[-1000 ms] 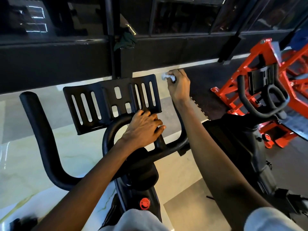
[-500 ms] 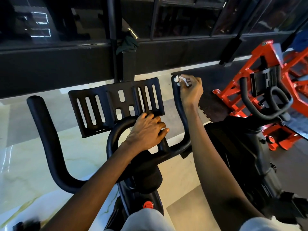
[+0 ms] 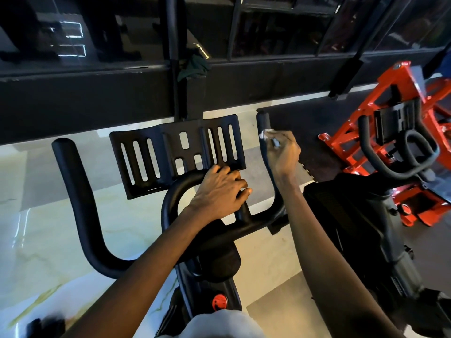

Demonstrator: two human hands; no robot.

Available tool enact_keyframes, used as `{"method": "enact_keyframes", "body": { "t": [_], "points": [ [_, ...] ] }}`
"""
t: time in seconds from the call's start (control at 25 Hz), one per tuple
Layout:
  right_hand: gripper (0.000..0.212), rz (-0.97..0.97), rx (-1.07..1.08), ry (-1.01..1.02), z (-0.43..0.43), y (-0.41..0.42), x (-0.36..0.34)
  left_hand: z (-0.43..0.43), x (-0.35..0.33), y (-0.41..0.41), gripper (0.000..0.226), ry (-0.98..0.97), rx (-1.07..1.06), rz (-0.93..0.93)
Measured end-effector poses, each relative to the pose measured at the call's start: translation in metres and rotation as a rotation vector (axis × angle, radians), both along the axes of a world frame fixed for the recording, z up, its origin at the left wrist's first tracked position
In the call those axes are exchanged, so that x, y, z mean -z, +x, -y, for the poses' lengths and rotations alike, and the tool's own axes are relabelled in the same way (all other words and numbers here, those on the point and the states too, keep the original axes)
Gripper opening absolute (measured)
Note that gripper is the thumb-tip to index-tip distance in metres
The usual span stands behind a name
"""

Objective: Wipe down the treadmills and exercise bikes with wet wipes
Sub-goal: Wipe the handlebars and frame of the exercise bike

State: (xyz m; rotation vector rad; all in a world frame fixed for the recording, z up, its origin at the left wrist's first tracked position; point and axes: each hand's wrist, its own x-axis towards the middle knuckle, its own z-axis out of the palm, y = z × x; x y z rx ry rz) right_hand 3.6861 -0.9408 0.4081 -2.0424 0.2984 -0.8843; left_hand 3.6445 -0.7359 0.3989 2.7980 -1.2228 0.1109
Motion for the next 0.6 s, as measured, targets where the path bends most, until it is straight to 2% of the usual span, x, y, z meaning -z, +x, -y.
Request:
{"method": "enact_keyframes", "body": {
  "t": [0.12, 0.2, 0.28, 0.6],
  "points": [
    [0.019, -0.013, 0.009, -0.037, 0.002, 0.012, -0.003, -0.001, 0.0, 0.0, 0.051, -0.007, -0.005, -0.007],
    [0.019, -0.049, 0.032, 0.014, -0.001, 0.024, -0.018, -0.001, -0.001, 0.0, 0.05, 0.002, -0.003, 0.006],
    [0.02, -0.065, 0.082, -0.05, -0.005, 0.02, -0.023, -0.001, -0.001, 0.0, 0.05, 0.001, 0.002, 0.006],
    [0.023, -0.398, 0.032, -0.317, 0.009, -0.058, 0.012, -0.019, 0.0, -0.002, 0.052, -0.027, 0.11, -0.059]
  ]
}}
